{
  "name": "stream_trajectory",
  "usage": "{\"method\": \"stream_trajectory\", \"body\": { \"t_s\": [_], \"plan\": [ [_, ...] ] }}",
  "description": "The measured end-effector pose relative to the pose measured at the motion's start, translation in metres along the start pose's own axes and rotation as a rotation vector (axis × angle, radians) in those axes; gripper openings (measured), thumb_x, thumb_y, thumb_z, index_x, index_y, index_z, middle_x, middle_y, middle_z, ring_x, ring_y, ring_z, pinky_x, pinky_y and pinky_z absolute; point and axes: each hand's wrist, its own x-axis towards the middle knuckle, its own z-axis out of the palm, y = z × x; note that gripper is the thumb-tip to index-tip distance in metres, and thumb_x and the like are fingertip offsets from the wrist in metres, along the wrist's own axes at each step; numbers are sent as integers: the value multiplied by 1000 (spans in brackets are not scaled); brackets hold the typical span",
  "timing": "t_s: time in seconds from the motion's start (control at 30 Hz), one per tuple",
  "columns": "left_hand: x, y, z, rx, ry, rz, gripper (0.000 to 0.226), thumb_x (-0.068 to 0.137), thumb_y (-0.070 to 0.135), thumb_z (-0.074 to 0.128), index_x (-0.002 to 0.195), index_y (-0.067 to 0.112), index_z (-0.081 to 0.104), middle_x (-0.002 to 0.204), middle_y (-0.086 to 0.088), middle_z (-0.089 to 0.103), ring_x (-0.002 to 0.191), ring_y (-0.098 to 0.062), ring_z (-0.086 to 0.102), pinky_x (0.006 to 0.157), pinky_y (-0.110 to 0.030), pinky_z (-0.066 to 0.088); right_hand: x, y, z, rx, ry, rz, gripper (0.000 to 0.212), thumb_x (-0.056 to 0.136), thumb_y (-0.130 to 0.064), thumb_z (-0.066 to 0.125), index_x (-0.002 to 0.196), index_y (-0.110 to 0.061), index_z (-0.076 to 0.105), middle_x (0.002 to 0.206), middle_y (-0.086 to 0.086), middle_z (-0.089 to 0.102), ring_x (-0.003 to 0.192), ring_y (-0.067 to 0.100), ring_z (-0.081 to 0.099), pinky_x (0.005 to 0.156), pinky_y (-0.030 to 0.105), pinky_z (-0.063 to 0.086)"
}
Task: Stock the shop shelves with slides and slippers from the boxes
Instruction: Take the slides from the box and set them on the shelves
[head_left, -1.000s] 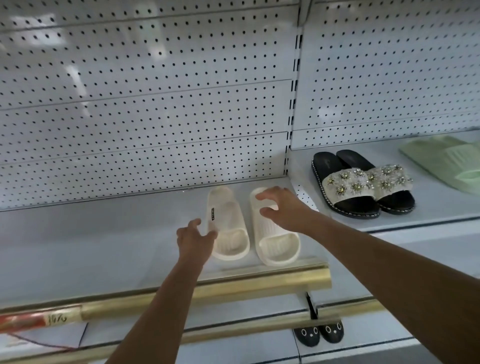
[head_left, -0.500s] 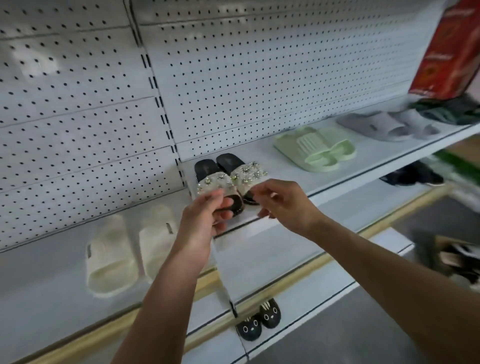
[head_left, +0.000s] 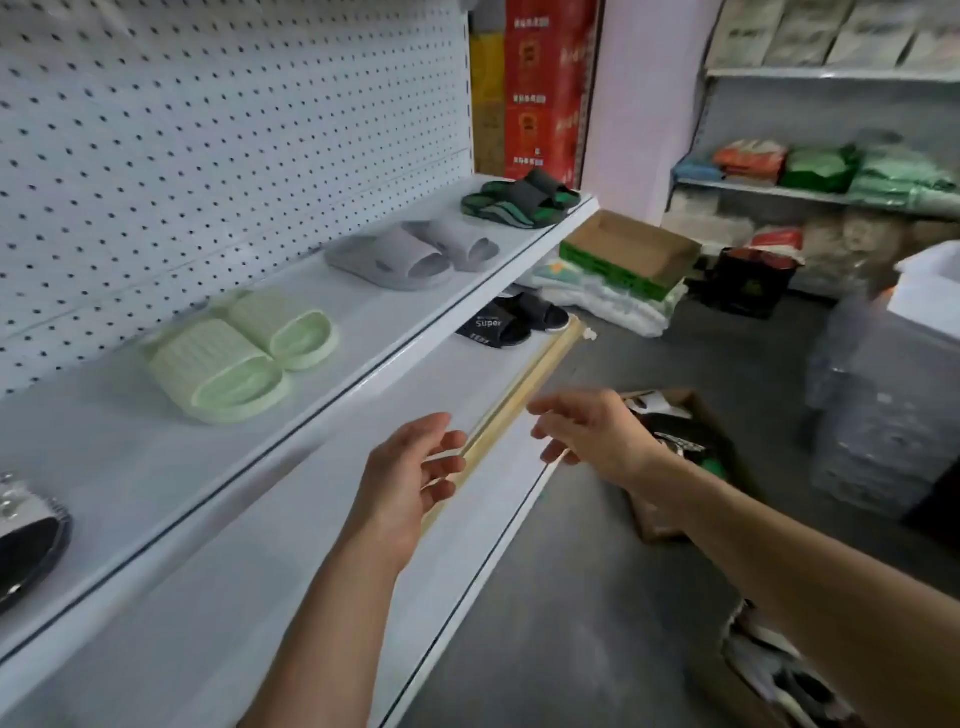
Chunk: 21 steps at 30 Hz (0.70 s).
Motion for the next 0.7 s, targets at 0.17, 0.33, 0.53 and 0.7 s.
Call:
{"method": "stream_trajectory", "body": {
  "t_s": [0.17,0.33,0.53,0.7],
  "plan": [
    [74,-12,84,75,-161,-81,16,91,25,64,104,17,68,89,-2,73,71,-15,63,61,-27,45,37,64,-84,37,194,121,16,94,-6,57,106,-8,67,77,3,70,63,16,68,63,36,54],
    [171,-24,166,153,-268,-136,16,93,24,61,105,17,68,89,-2,72,72,-15,63,60,-25,46,99,116,-159,80,393,217,15,92,-2,58,100,-7,68,77,10,70,53,11,65,49,22,48],
    [278,-38,269,258,-386,-269,18,95,25,59,109,17,66,85,2,72,71,-13,63,63,-25,44,158,179,-242,152,590,362,19,93,3,53,98,-9,66,77,11,67,51,16,61,42,16,45],
    [340,-61,347,328,-461,-360,15,96,22,58,109,18,64,78,4,71,61,-8,62,57,-22,44,178,233,-299,178,704,469,18,94,2,52,98,-10,64,72,6,66,45,7,61,43,18,45]
  ]
}}
